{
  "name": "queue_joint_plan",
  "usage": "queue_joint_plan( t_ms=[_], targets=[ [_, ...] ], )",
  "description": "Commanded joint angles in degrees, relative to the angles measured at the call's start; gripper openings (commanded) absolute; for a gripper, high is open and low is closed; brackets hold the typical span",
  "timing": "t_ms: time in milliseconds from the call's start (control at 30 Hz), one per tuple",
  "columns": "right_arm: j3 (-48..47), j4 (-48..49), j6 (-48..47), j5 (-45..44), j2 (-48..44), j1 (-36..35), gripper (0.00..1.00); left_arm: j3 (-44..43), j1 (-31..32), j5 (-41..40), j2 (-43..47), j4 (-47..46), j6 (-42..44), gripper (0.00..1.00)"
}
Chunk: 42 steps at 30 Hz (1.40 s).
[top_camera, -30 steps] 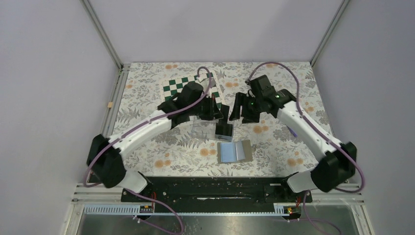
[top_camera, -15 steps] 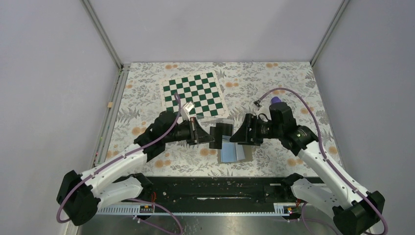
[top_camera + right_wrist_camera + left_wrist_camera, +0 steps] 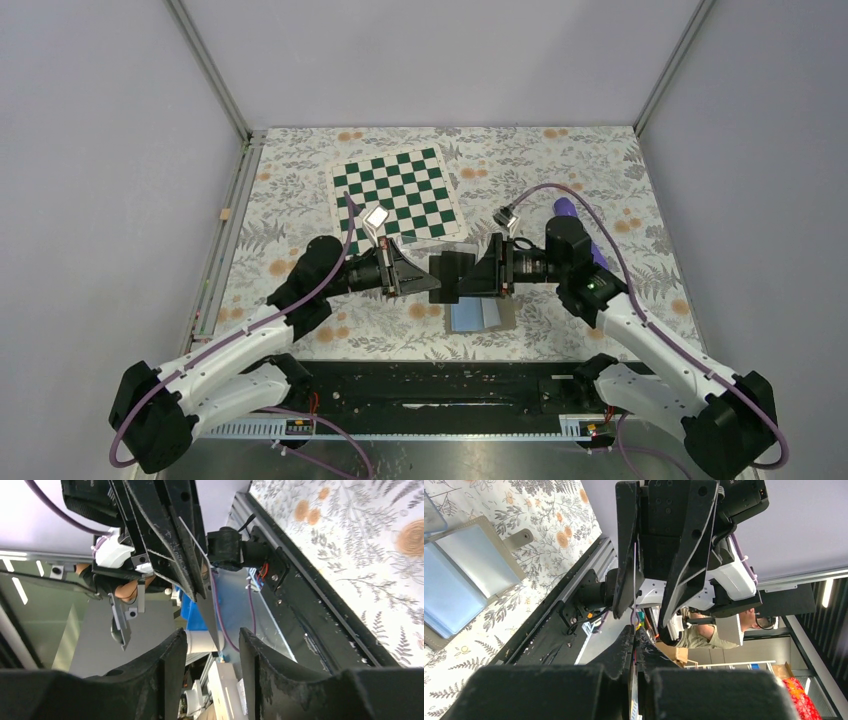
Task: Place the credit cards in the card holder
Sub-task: Pick up the credit card from the storage box.
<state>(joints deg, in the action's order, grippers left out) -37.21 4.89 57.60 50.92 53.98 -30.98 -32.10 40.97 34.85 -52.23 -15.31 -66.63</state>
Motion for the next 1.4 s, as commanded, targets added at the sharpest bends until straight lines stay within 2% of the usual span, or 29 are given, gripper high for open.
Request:
queue_joint_plan(
  t_ms=[0, 167, 467, 600, 700, 733, 767, 867, 967, 1033, 1133, 1233, 1367],
  targets=[
    [-1.5, 7.9, 3.1, 2.9, 2.1, -2.8, 0.47, 0.7, 0.3, 1.9, -0.1, -5.2, -1.3, 0.00],
    [-1.0, 13.7, 6.2, 3.0, 4.4, -3.3, 0.37, 0.8, 0.4, 2.8, -0.8, -5.5, -1.4, 0.00],
    [-2.8, 13.9, 6.0, 3.8, 6.5, -3.3, 0.33, 1.8, 0.3, 3.5, -0.9, -5.9, -1.7, 0.00],
    [-2.5, 13.7, 5.7, 3.8, 6.5, -3.3, 0.19, 1.9, 0.3, 3.8, -1.2, -5.9, -1.5, 0.00],
    [-2.3, 13.6, 5.4, 3.7, 6.2, -3.3, 0.00, 2.1, 0.3, 3.8, -1.4, -5.9, -1.4, 0.00],
    [-2.1, 13.5, 5.2, 3.7, 6.0, -3.3, 0.00, 2.3, 0.3, 3.9, -1.3, -5.9, -1.4, 0.00],
    [-2.0, 13.3, 4.7, 3.5, 5.9, -3.3, 0.00, 2.3, 0.3, 3.8, -1.2, -5.7, -1.3, 0.04],
    [-2.0, 8.7, 1.2, 1.5, 5.0, -3.3, 0.00, 2.2, 0.3, 2.4, -0.4, -2.8, 0.2, 0.43],
    [-2.8, -1.9, -5.9, -3.1, 4.0, -3.2, 0.00, 2.4, 0.3, -0.6, 1.0, 1.8, 2.6, 0.56],
    [-2.9, -9.7, -10.7, -7.8, 3.5, -3.2, 0.00, 2.6, 0.3, -3.6, 1.5, 5.1, 3.7, 0.60],
    [-1.7, -16.8, -15.7, -12.5, 3.5, -2.5, 0.00, 2.5, 0.4, -7.1, 0.2, 10.4, 4.2, 0.61],
    [0.4, -20.4, -18.8, -16.4, 3.6, -0.5, 0.00, 3.7, 0.5, -9.1, -3.3, 11.6, 2.7, 0.60],
    [5.2, -20.6, -20.7, -21.2, 3.5, 3.9, 0.00, 3.1, 0.6, -9.1, -8.7, 13.7, 3.6, 0.59]
  ],
)
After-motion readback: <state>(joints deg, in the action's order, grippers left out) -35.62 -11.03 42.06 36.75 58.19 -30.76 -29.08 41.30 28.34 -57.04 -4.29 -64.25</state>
